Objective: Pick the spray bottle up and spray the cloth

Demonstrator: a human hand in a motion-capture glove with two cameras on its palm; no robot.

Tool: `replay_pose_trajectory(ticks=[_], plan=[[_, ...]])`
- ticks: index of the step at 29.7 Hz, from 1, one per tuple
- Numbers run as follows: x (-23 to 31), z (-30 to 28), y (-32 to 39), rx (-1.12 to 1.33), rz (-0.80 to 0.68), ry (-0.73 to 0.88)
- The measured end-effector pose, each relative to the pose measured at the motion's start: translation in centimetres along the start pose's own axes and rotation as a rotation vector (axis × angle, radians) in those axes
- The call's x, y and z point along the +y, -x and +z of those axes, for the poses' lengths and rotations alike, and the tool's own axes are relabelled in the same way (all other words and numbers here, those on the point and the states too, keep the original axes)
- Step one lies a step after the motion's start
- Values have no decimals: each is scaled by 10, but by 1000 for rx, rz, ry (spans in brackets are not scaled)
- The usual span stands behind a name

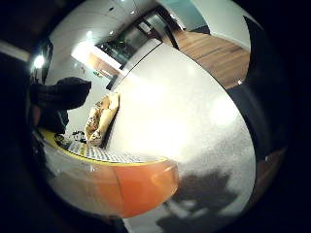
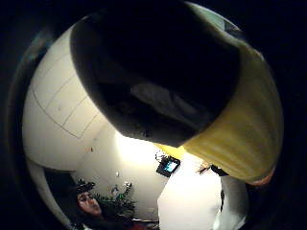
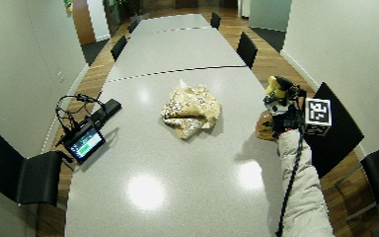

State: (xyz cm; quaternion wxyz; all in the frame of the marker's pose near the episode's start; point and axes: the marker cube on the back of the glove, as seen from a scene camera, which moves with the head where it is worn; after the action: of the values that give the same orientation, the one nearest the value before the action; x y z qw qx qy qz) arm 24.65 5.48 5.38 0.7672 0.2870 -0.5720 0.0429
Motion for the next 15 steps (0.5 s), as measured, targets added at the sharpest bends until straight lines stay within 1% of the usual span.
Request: replay_pose_trajectory(ticks=[5, 8, 11, 15], plan=[[-12, -2, -3, 8, -9, -48], [-5, -11, -13, 44, 20, -51], [4, -27, -25, 214, 52, -46], [-10, -27, -7, 538, -20, 4]])
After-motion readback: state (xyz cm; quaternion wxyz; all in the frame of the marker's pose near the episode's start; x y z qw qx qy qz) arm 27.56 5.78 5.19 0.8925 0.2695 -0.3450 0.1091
